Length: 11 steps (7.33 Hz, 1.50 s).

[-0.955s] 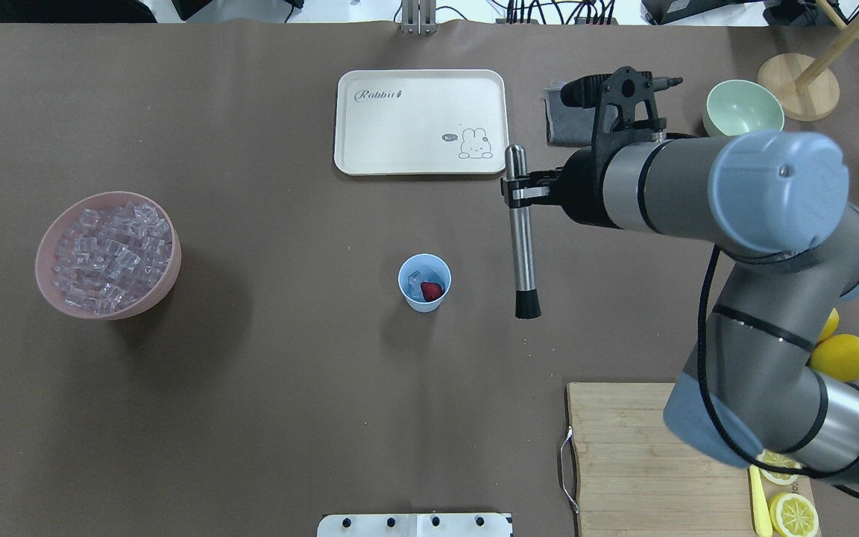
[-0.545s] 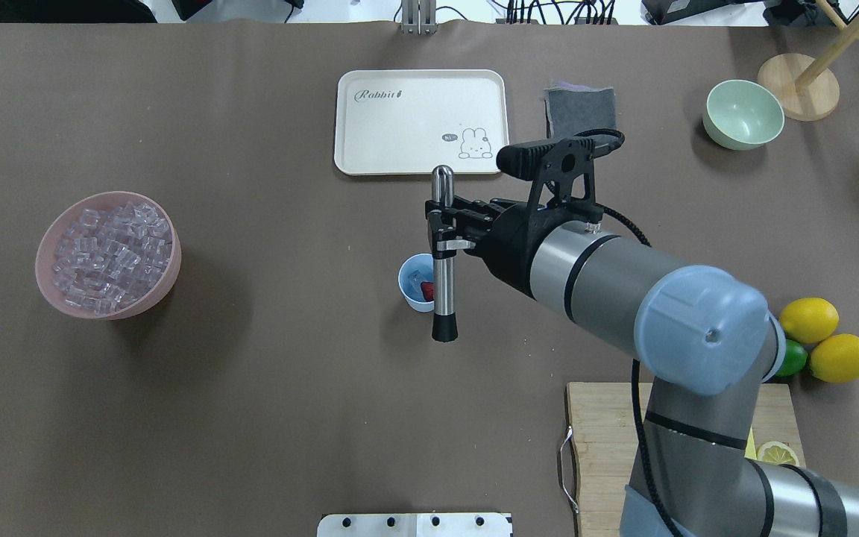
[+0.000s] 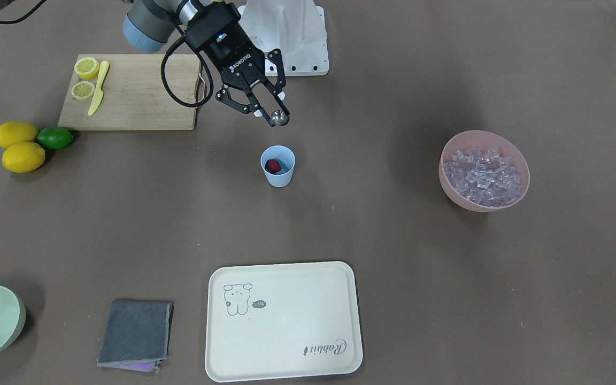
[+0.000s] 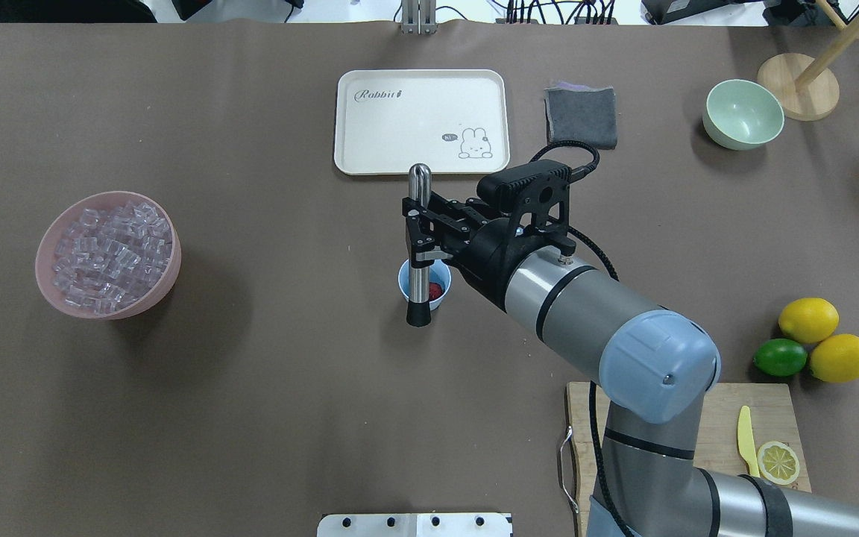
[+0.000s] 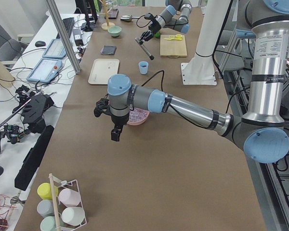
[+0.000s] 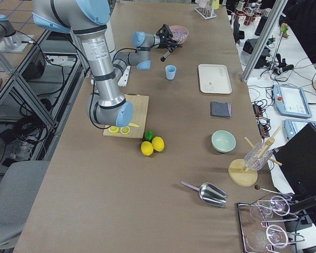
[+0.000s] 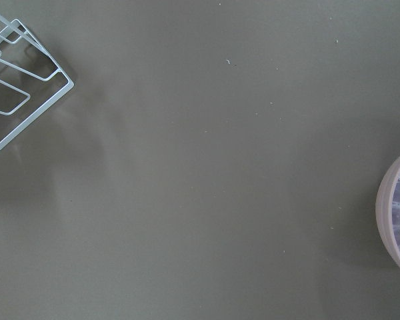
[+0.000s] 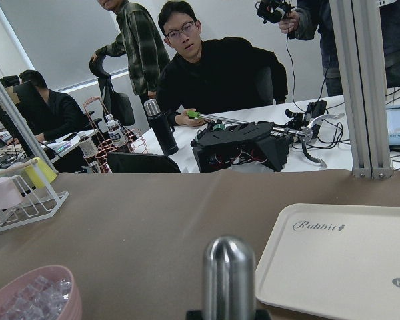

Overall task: Mash ice and strawberries in cup
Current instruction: 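Lower the muddler into the cup and press down on the strawberry and ice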

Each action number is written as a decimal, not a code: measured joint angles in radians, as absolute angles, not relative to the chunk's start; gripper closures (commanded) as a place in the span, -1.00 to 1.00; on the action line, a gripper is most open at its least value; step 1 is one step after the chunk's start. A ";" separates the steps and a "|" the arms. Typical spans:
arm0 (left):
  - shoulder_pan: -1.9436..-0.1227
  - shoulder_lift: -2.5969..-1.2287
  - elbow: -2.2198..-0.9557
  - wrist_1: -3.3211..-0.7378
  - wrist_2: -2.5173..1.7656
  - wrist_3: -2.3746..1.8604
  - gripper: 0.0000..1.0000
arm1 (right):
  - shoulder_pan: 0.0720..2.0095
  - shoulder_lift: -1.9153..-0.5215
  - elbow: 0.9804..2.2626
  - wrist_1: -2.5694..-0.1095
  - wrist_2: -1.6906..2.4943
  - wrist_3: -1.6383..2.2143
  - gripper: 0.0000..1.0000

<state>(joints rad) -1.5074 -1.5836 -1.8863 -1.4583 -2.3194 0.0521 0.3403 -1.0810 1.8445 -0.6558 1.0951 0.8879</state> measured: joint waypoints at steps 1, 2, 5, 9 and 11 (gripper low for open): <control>-1.507 -1.584 -1.886 -1.458 -2.320 0.052 -0.96 | 0.344 -1.064 1.813 -0.634 1.072 0.864 1.00; -1.507 -1.583 -1.888 -1.458 -2.327 0.051 -0.96 | 0.354 -1.054 1.792 -0.626 1.060 0.855 1.00; -1.506 -1.581 -1.888 -1.458 -2.347 0.050 -0.96 | 0.383 -1.047 1.739 -0.610 1.055 0.852 1.00; -1.506 -1.583 -1.887 -1.458 -2.348 0.050 -0.96 | 0.365 -1.048 1.635 -0.486 1.056 0.852 1.00; -1.506 -1.583 -1.883 -1.458 -2.349 0.050 -0.96 | 0.353 -1.053 1.623 -0.477 1.055 0.851 1.00</control>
<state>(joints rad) -1.5064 -1.5830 -1.8835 -1.4585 -2.3485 0.0504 0.3532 -1.0531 1.6228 -0.4774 1.0554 0.8514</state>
